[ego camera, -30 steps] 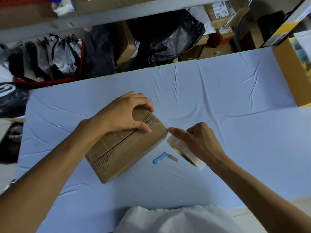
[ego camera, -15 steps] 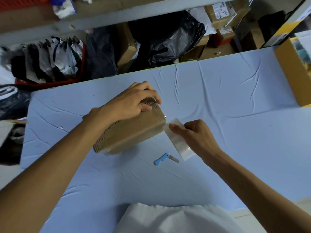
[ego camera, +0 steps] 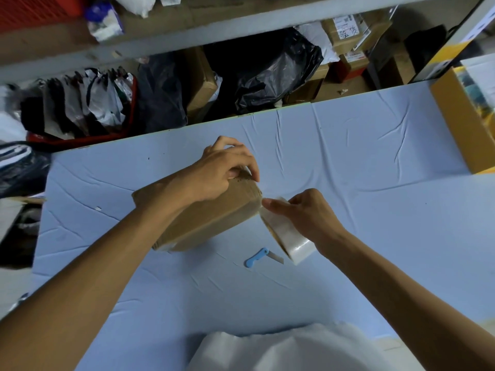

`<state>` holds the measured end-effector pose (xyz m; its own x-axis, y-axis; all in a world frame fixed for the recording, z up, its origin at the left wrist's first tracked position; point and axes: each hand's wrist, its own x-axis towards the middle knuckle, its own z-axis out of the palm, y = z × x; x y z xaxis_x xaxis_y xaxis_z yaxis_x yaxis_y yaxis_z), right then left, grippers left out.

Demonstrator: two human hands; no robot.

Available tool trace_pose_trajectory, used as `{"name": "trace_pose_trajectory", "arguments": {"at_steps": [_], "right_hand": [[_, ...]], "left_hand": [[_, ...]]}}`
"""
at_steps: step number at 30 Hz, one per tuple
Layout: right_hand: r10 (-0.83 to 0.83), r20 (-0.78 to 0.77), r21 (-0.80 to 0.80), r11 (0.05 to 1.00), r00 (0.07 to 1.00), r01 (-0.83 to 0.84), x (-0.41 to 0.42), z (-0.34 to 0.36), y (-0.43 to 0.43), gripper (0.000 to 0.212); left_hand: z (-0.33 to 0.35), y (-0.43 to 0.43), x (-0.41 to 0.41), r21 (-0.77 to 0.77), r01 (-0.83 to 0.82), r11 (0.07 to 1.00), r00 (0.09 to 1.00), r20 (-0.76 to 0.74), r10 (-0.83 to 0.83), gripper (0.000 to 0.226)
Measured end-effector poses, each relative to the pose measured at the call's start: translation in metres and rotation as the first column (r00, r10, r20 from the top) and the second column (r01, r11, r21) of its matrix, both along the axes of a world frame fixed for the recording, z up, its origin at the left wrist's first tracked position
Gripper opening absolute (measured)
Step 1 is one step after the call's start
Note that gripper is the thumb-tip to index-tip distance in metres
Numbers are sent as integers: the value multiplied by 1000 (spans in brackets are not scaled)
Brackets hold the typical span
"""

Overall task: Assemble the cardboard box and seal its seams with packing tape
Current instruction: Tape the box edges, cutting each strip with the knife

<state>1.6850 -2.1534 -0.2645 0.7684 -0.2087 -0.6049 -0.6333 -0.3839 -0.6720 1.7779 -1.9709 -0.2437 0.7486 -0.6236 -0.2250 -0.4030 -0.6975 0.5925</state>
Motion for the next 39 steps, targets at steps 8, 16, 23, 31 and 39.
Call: {"name": "trace_pose_trajectory", "arguments": {"at_steps": [8,16,23,31,39], "right_hand": [[7,17,16,1000,1000,-7,2,0,-1,65],[-14,75,129,992,997,4,-4,3,-7,37],[83,128,127,987,988,-100,-9,-12,-19,37],[77,36,-190,979,996,-69,-17,-10,-36,61],[166,32,-134,978,986,-160,-16,-3,-50,54]], "left_hand": [[2,4,-13,70,147,987,989,-42,-145,37],[-11,5,-10,-40,107,993,984,145,-100,36],[-15,6,-9,-62,69,996,981,185,-56,36],[-14,-9,-10,-52,28,998,972,233,-15,32],[-11,1,-5,-2,-12,1000,981,193,12,34]]}}
